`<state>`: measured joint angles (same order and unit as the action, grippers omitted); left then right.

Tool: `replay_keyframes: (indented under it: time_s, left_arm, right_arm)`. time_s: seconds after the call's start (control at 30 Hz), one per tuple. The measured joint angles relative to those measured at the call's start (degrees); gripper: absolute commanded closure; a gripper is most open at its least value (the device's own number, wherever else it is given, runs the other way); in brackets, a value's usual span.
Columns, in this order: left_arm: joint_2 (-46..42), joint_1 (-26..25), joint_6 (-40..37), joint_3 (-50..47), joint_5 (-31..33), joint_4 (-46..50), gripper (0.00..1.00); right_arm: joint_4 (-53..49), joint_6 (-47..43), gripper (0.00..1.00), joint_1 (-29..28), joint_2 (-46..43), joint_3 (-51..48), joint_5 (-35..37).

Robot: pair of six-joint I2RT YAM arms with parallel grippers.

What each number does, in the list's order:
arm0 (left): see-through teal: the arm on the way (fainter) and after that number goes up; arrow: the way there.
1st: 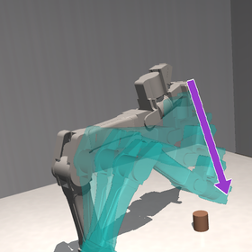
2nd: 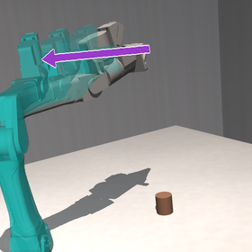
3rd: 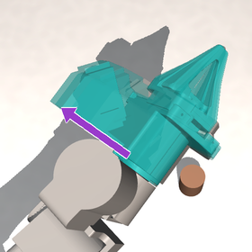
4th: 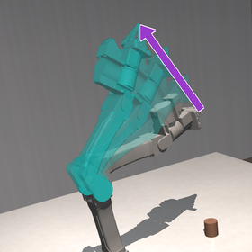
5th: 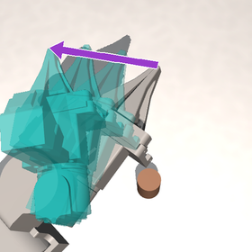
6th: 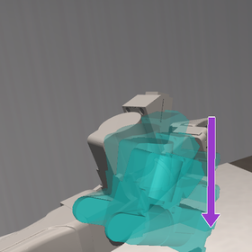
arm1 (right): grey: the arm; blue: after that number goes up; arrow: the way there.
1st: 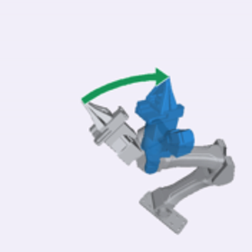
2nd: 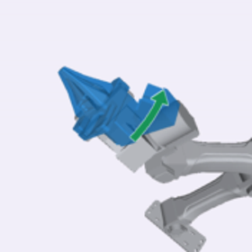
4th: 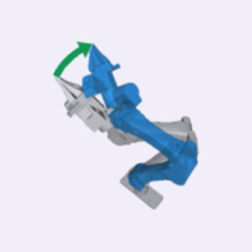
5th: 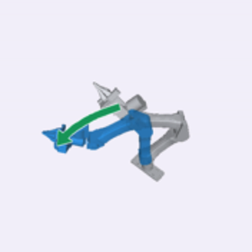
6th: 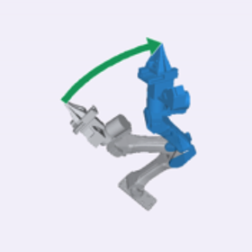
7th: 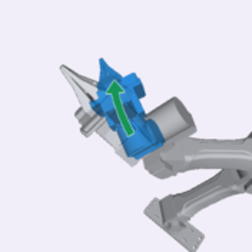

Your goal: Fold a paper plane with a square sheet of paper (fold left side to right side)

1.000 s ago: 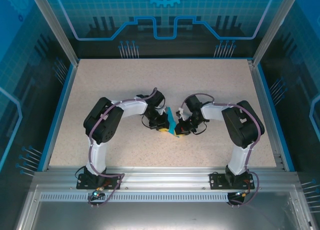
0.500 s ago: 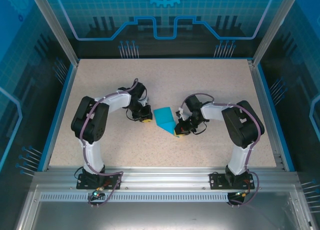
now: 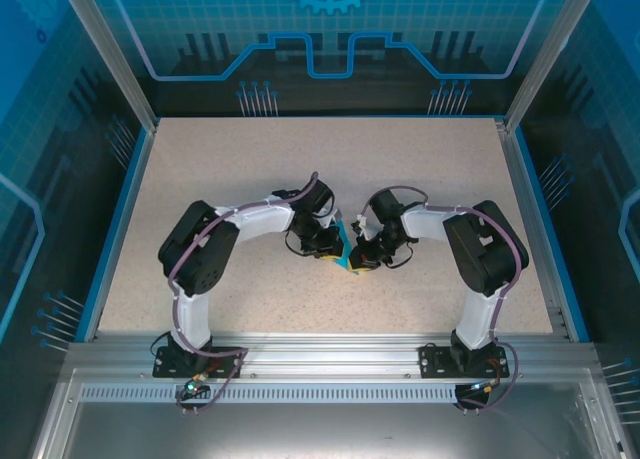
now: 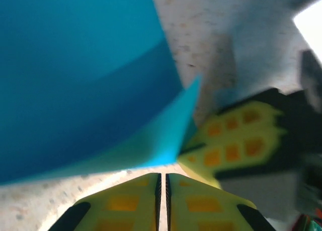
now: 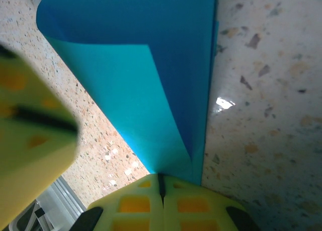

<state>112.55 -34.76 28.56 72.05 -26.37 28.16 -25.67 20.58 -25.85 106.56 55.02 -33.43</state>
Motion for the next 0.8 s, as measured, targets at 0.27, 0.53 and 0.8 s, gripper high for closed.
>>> replay_keyframes:
  time_s: [0.27, 0.53, 0.8]
  left_arm:
    - [3.52, 0.11, 0.00, 2.51, 1.73, 0.37, 0.86]
    - [4.42, 0.09, 0.00, 3.13, 1.97, 0.44, 0.86]
    - [4.42, 0.09, 0.00, 3.13, 1.97, 0.42, 0.86]
  right_arm:
    - [-0.02, 0.02, 0.98, 0.00, -0.04, 0.00, 0.00]
    - [-3.65, 0.02, 0.97, 0.02, -3.10, -0.24, 4.81]
    - [-6.80, 4.61, 0.98, -0.28, -8.17, -0.13, 5.79]
